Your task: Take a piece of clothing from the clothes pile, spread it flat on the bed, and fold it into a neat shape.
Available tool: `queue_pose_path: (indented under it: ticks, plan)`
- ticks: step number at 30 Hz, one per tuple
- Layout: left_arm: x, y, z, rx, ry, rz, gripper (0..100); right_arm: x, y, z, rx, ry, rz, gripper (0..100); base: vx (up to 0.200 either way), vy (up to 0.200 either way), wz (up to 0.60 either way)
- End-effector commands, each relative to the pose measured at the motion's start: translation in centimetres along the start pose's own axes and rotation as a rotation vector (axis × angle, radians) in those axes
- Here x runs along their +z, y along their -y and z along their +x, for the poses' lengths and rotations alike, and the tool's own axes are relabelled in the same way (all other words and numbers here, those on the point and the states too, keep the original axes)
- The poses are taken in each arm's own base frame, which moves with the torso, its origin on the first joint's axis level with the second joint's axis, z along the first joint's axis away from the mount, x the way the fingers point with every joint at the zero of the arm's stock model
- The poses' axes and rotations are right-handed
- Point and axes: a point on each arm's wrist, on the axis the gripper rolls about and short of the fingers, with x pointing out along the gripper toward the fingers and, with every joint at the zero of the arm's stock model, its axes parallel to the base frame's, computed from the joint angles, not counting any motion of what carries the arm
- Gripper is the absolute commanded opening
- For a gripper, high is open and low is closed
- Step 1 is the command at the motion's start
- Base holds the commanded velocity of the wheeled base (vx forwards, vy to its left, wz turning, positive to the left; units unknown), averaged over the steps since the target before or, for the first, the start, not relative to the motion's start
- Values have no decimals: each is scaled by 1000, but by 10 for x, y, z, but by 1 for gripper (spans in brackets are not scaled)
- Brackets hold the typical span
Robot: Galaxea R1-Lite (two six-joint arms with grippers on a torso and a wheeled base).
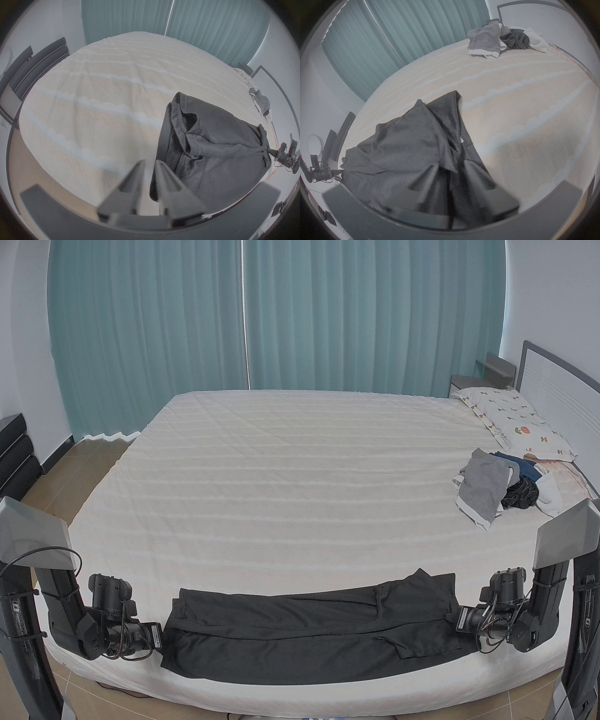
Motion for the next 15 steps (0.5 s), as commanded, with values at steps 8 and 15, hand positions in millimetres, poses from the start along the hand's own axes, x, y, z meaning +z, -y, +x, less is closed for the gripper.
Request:
queue_pose_path:
  ticks: [8,15]
  plan:
    - [8,1,-2,-19,33,-14,100,18,4,-7,10,85,31,100,0,0,0]
    - [24,-8,-11,-186,63,-81,100,45,9,-28,114,162,131,100,0,0,0]
